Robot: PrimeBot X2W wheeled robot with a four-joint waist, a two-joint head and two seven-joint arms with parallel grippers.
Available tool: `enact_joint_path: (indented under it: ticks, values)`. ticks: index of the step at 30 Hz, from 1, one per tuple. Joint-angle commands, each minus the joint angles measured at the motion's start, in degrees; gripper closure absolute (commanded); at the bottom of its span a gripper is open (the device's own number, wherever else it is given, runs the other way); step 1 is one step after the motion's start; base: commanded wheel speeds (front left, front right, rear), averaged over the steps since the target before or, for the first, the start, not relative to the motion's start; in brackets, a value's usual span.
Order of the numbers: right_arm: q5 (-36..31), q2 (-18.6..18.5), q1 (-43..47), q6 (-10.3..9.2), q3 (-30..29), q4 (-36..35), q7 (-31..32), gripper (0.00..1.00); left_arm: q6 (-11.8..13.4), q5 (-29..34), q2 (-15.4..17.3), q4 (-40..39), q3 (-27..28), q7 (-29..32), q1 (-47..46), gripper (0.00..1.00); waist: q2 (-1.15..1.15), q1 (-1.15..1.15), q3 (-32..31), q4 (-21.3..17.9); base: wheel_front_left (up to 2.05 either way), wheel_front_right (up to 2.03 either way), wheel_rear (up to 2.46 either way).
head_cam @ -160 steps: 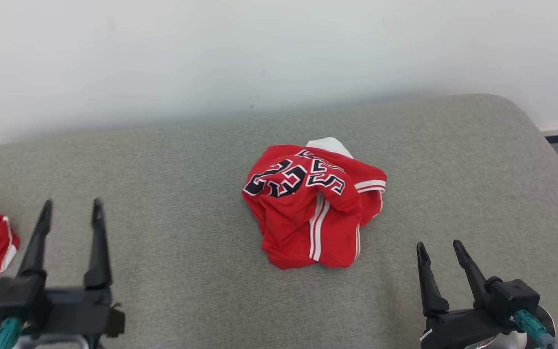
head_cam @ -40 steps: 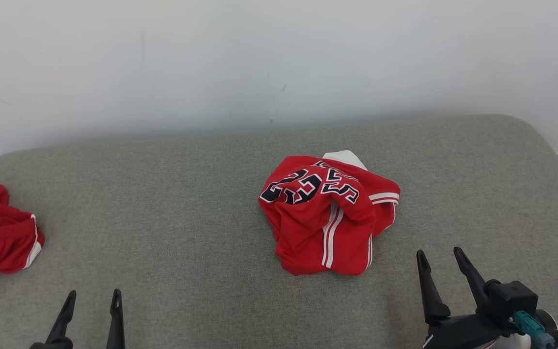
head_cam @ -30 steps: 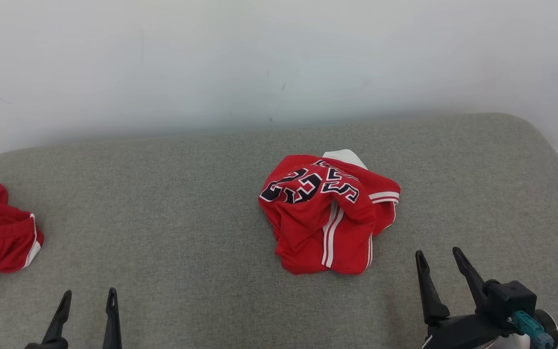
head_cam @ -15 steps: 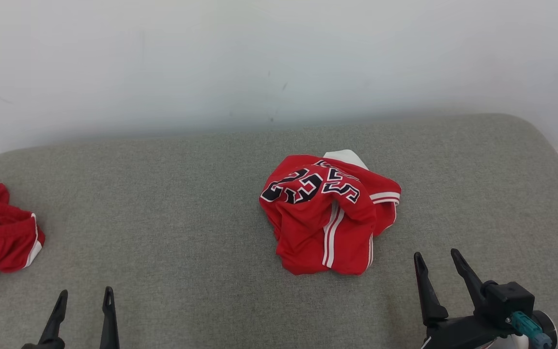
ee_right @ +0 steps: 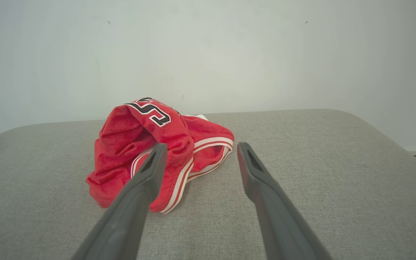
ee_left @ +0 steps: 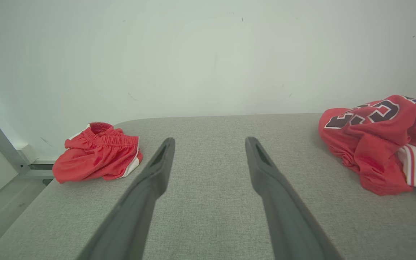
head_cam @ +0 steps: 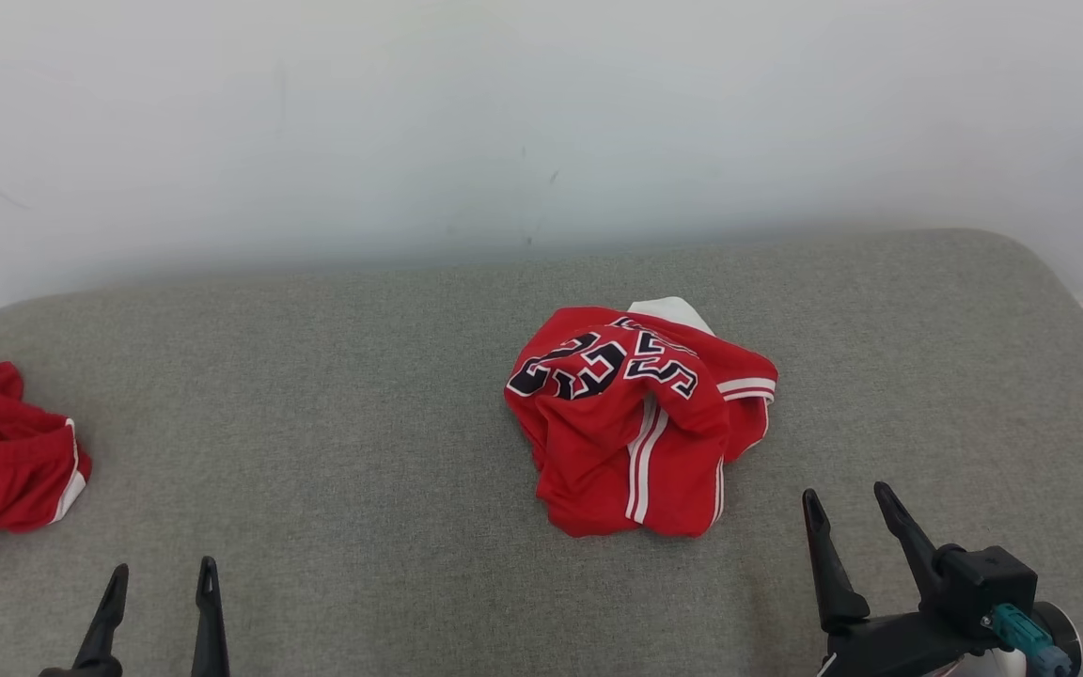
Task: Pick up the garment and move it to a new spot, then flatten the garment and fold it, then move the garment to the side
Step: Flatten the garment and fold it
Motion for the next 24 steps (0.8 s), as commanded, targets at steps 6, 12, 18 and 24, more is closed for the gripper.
enact_joint_path:
  ticks: [6,12,18,24]
  values:
    - [-0.28,0.08,0.53,-0.13,0.06,-0.44,0.22,0.00,0.44,-0.32,-0.20,-0.12,-0.07,0.01,0.03,0.00,0.00,0.00,-0.04,0.07,0.00,0.00,0.00]
    - [-0.24,0.08,0.60,-0.13,0.07,-0.62,0.47,0.00,0.82,-0.49,0.02,-0.28,-0.05,0.12,0.31,0.00,0.00,0.00,0.00,0.01,0.00,0.00,0.00]
    - [-0.03,0.09,0.77,-0.13,0.17,-0.16,0.18,0.00,1.93,-0.88,-1.09,-0.32,1.32,-2.32,-0.13,0.00,0.00,0.00,0.11,0.07,0.00,0.00,0.00]
    - [-0.74,0.09,-1.07,-0.13,0.71,2.27,-0.26,0.00,2.61,-1.10,-2.68,0.36,2.09,-5.22,-1.53,0.00,0.00,0.00,0.44,0.79,0.00,0.00,0.00]
